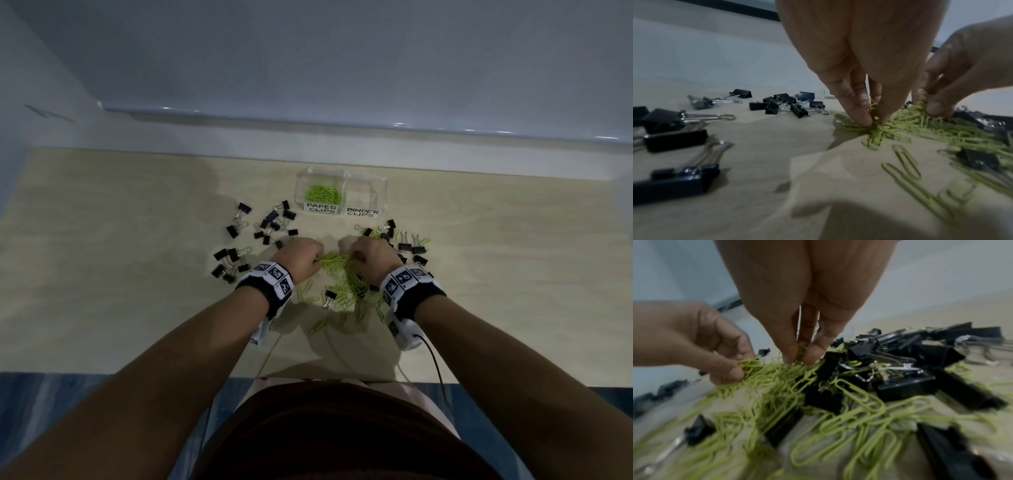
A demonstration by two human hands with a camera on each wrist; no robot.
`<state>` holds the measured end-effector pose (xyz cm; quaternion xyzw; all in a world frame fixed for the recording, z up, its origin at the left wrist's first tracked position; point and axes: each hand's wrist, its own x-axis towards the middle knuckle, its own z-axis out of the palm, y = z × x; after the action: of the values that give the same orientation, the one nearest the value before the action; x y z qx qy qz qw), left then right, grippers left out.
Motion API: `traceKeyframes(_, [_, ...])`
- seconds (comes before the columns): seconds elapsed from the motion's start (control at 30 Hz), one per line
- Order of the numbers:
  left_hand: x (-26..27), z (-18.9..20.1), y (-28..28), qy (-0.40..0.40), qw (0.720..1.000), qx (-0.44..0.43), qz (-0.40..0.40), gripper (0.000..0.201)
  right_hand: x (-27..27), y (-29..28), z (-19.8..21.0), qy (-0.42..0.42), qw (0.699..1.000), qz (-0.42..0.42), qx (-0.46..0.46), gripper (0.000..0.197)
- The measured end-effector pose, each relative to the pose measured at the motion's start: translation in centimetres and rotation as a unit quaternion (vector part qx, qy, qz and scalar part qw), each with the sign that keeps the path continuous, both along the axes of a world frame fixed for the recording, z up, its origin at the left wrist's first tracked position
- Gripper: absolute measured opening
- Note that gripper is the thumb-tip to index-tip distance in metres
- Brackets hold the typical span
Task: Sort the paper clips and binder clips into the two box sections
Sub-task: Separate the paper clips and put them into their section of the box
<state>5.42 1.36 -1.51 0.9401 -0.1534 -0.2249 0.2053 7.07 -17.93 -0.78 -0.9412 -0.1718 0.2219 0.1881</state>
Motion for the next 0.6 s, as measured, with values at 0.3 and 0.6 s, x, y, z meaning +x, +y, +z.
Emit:
traceKeyframes(0.3, [3.2,4.5,1.1,-0.037,0.973,-0.174,0.146,0.016,3.8,0.3,3.5,0.025,0.950,-0.221,0.220,0.010])
traceKeyframes(0.6, [11.1,5.2,0.1,-0.096,0.951,-0.116,0.272,0.011,10.5,5.9,3.6,-0.018,0.928,-0.289,0.234,0.008])
